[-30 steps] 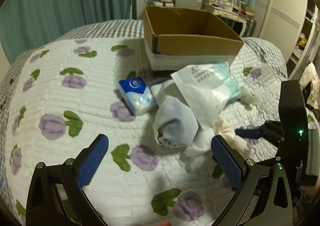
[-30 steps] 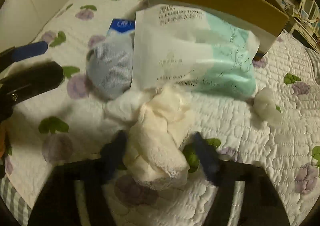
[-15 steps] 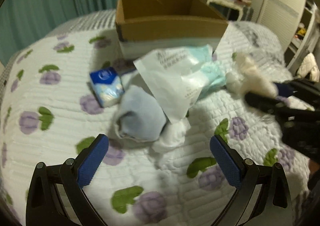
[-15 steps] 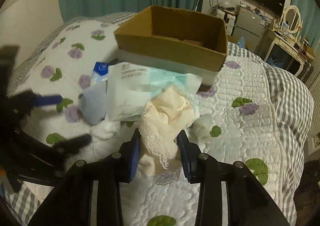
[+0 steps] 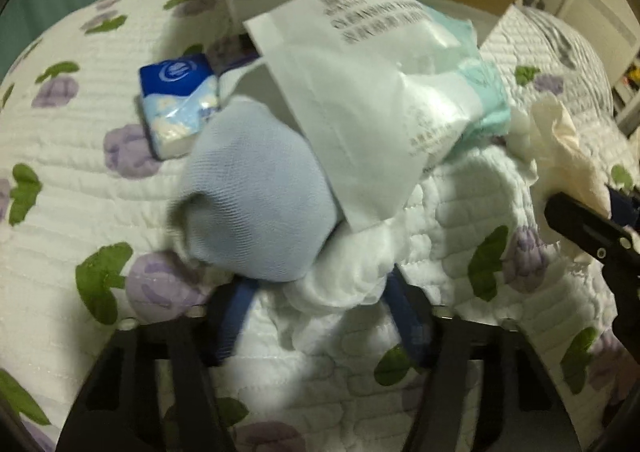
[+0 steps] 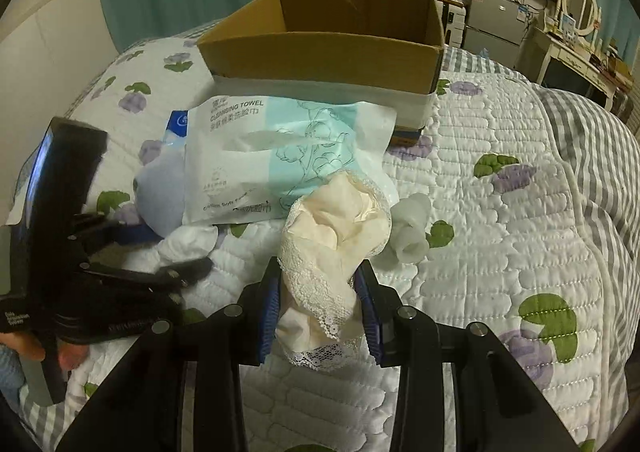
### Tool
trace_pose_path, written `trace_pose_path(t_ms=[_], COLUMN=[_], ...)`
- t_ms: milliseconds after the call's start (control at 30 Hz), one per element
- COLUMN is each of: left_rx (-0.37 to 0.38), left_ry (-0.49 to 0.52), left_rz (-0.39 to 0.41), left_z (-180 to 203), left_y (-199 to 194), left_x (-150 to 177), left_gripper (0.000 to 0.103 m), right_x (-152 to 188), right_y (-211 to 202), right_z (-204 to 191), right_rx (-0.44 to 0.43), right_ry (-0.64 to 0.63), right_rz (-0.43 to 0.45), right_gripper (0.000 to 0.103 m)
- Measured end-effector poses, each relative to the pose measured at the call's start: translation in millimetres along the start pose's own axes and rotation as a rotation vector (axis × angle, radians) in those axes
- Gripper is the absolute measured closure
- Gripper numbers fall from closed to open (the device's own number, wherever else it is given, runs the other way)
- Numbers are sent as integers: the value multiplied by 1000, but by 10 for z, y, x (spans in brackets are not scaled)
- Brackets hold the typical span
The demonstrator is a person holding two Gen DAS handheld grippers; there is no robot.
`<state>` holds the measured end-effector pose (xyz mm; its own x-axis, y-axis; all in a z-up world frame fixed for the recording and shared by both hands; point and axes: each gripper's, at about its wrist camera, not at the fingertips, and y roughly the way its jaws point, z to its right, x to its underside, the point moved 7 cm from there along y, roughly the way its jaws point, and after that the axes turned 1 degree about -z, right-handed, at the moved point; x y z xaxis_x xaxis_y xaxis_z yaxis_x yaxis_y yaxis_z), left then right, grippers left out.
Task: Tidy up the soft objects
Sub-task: 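Grasp the cream lace sock with the right tool while the left grasps a white sock, then carry both socks over the box and open both tools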
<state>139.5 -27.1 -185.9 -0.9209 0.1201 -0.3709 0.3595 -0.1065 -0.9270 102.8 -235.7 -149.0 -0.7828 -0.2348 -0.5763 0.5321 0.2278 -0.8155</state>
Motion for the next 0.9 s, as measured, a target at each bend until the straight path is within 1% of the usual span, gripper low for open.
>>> trace_pose_path(t_ms=[33, 67, 100, 133, 167, 233, 333, 500, 600, 733, 800, 900], left_rx=[13, 24, 37, 47, 46, 26, 49, 47, 64, 72, 72, 71], left_ry=[-8, -12, -10, -1, 11, 36, 51, 87, 94, 118, 130, 140], left_rz=[-2, -5, -13, -20, -21, -7, 7, 82, 147, 263, 319, 376], left_z=[-29, -45, -54, -30, -16, -10, 22, 97, 168, 270, 311, 365], left_y=[-15, -29, -53, -86, -118, -209, -382, -792, -1132, -1593, -1785, -2020], left_x=[8, 25, 61, 97, 132, 193, 292, 339, 228, -19, -185, -420], left_gripper=[54, 59, 66, 70, 71, 73, 76, 76, 76, 76, 76, 76], right_x=[3, 6, 11, 14, 18, 36, 65, 63, -22, -239, -417, -715], right_y=[-7, -17, -33, -49, -71, -114, -216, -558, -794, -1132, -1311, -1525], right_z=[7, 10, 8, 8, 13, 30, 16, -88, -144, -208, -232, -252], right_rx=[2, 4, 0, -8, -16, -5, 30, 39, 49, 60, 66, 72], right_ry=[3, 7, 11, 15, 22, 28, 12, -3, -17, -45, -56, -79], right_rz=[1, 2, 4, 4, 5, 4, 5, 45, 84, 149, 186, 241], right_gripper=[67, 67, 67, 67, 67, 67, 67, 67, 67, 67, 67, 67])
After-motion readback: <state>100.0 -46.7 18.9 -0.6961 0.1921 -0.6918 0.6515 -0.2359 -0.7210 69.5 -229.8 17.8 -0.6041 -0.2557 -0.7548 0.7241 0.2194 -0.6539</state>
